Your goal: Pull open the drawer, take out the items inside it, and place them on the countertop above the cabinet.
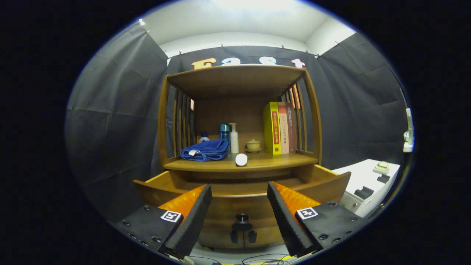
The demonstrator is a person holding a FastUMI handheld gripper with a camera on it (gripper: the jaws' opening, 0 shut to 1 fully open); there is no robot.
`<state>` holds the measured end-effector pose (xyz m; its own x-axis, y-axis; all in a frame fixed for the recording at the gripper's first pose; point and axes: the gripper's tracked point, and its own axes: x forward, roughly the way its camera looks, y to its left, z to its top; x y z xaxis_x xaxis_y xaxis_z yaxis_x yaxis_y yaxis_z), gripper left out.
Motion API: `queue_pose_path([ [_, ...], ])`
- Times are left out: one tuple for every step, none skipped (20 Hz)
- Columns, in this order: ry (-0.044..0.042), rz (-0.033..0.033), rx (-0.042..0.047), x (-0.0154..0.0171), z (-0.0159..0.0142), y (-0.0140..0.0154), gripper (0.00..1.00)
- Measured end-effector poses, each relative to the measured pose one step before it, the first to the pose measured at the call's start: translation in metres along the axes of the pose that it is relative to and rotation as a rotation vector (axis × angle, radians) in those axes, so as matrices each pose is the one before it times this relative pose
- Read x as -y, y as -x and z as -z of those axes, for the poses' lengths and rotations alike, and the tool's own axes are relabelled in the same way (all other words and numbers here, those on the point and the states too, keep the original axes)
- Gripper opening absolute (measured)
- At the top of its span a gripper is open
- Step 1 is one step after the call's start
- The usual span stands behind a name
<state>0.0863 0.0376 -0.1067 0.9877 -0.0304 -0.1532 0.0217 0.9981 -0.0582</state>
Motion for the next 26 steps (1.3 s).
queue_pose_path([
  [-0.00903, 0.01371, -0.00817, 0.00257, 0.00936, -0.00077, 0.98],
  [-0.00915, 0.01131, -0.00935, 0.00298, 0.00784, 0.00060, 0.98],
  [-0.00622, 0.00086, -0.00028, 0.00000, 0.00462, -0.00247, 0.98],
  [0.00148, -0.00011, 0.00163, -0.00052, 0.00396, -0.00364, 0.98],
  [0.01242, 0.00107, -0.00445, 0.00043, 0.00531, -0.00108, 0.98],
  [0.01828, -0.00027, -0.00344, 0.00043, 0.00400, -0.00125, 0.98],
  [0.01891, -0.00131, 0.00360, -0.00017, 0.00250, -0.00266, 0.98],
  [0.01763, 0.00280, 0.00565, 0.00006, 0.00223, -0.00120, 0.98],
  [0.01093, 0.00366, 0.00724, -0.00108, 0.00274, -0.00156, 0.99],
  [0.00470, 0.00214, 0.00579, -0.00201, 0.00386, -0.00048, 0.99],
  [-0.00426, -0.00445, -0.00060, -0.00341, 0.00529, -0.00259, 0.99],
  [-0.00849, -0.00931, -0.00547, -0.00276, 0.00620, -0.00410, 0.99],
  [-0.00798, -0.00526, -0.00531, -0.00132, 0.00522, -0.00497, 0.98],
  [-0.00478, 0.00533, -0.00340, 0.00210, 0.00373, -0.00635, 0.98],
  [-0.00345, 0.00888, -0.00496, 0.00429, 0.00320, -0.00199, 0.98],
  [-0.00339, 0.00955, -0.00618, 0.00337, 0.00422, -0.00506, 0.98],
  [-0.00497, 0.00614, -0.00927, 0.00306, 0.00373, -0.00475, 0.98],
  [-0.00262, 0.00053, -0.00683, 0.00082, 0.00347, -0.00344, 0.97],
  [0.00308, 0.00301, -0.00501, 0.00104, 0.00226, -0.00338, 0.97],
  [0.00446, -0.01106, -0.01546, -0.00154, 0.00358, -0.00358, 0.98],
  [0.00377, 0.00088, 0.02420, -0.00126, -0.00096, 0.00134, 0.98],
  [0.01013, -0.00105, -0.00546, 0.00056, 0.00277, -0.00143, 0.98],
  [0.00966, 0.00006, -0.00070, 0.00122, -0.00249, 0.00036, 0.98],
  [0.00270, -0.00204, 0.00306, 0.00079, -0.00209, -0.00274, 0.98],
  [-0.00117, -0.00214, -0.00847, 0.00071, 0.00001, -0.00027, 0.98],
  [-0.00592, -0.00008, -0.00371, 0.00082, -0.00268, -0.00253, 0.98],
])
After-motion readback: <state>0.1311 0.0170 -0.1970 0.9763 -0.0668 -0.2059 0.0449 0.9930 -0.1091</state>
